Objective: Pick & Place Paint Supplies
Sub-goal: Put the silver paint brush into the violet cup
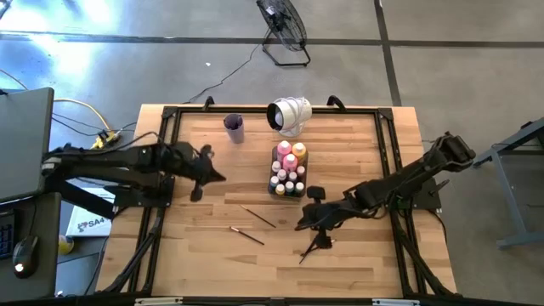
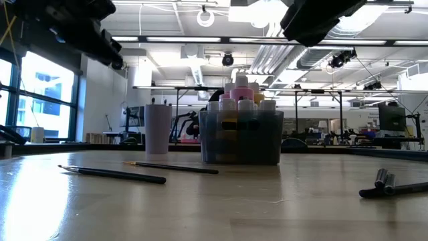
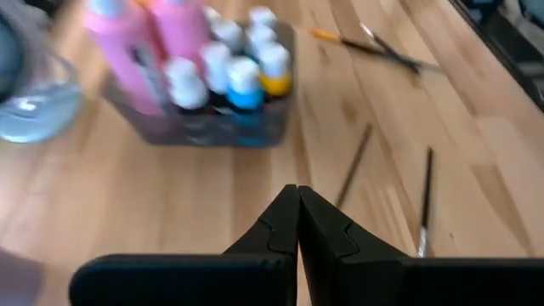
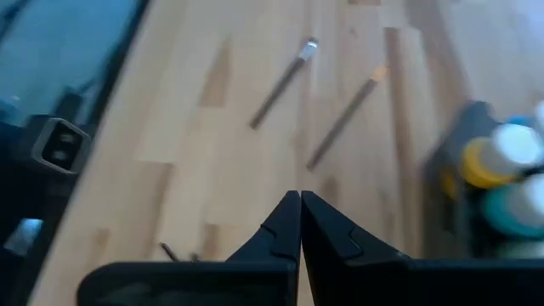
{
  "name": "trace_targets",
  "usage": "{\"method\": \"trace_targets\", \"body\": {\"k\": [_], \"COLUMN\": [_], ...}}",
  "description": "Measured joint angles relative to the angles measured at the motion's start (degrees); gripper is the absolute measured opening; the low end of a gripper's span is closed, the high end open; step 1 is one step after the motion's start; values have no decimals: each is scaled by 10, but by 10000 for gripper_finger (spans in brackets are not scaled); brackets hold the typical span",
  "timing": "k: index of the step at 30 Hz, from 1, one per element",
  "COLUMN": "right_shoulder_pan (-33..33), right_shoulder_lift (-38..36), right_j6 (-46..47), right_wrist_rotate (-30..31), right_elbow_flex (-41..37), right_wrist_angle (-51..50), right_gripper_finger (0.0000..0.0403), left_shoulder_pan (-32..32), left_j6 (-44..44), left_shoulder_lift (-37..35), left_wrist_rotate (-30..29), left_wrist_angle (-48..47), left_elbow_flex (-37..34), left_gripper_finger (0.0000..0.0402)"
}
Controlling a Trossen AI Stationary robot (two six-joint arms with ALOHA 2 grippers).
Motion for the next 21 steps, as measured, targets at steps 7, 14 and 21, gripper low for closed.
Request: {"method": "trace_targets", "body": {"k": [7, 14, 21], "right_shoulder_pan": [17, 21, 74], "right_shoulder_lift": [0, 0, 4], "right_j6": [27, 125, 134], "right_wrist_rotate": [6, 82, 180], "right_elbow_flex": [-56, -106, -109], "right_wrist_angle": [127, 227, 259], "right_gripper_finger": [2, 2, 2], "left_shoulder_pan": [-104, -152, -180], "left_j6": [-8, 2, -35], "left_shoulder_lift": [49, 86, 90], "left_wrist_rotate": [-69, -132, -119], "left_wrist_angle": [62, 92, 79], "left_elbow_flex": [-23, -23, -23], "left_gripper_finger": [0, 0, 0]}}
